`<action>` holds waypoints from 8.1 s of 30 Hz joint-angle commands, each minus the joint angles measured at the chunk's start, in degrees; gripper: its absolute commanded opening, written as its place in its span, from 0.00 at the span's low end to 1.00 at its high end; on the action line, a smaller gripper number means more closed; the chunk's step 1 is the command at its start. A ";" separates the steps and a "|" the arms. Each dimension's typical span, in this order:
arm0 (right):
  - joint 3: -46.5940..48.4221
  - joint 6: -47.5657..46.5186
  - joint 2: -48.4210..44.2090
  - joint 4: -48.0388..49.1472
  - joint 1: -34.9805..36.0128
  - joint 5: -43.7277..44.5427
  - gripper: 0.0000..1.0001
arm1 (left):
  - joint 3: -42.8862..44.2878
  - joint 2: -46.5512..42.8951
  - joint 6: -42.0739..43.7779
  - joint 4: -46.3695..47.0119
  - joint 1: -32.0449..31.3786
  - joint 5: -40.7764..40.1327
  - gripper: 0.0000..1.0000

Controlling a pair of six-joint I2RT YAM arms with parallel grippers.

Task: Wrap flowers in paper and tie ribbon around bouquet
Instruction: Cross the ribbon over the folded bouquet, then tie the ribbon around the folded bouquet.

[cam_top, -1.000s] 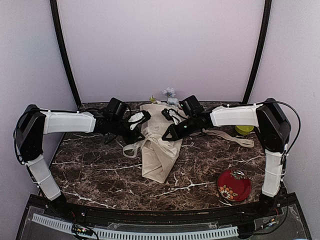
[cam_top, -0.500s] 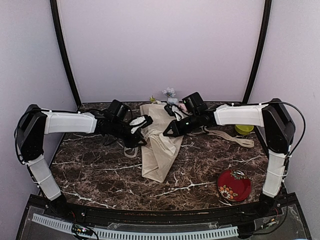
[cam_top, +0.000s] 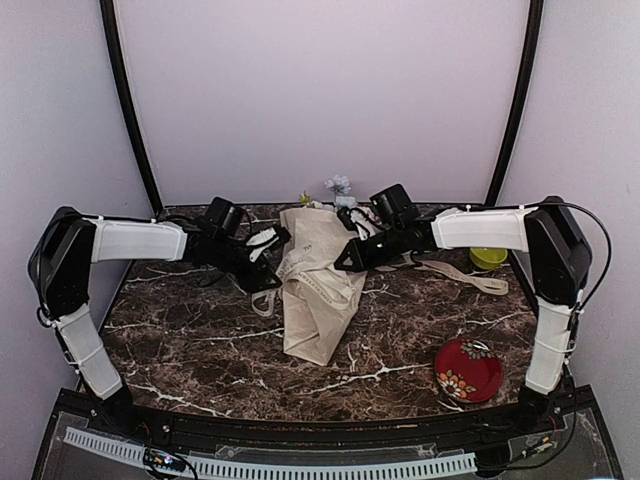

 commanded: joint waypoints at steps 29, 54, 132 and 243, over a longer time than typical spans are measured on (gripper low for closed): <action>-2.37 -0.85 -1.57 -0.42 -0.18 0.10 0.08 | 10.78 7.79 -1.34 -2.42 8.63 28.39 0.00; 0.75 -5.52 -6.46 -2.66 -0.51 -0.90 0.46 | 21.22 -14.40 -10.82 17.36 10.26 6.39 0.00; 9.45 -20.05 5.08 -15.72 11.77 18.21 0.00 | 32.25 -2.19 -11.90 18.39 3.28 -3.77 0.00; -16.20 13.11 -9.03 -12.48 -9.41 18.73 0.52 | -8.43 -16.57 -25.68 21.66 15.37 -2.38 0.00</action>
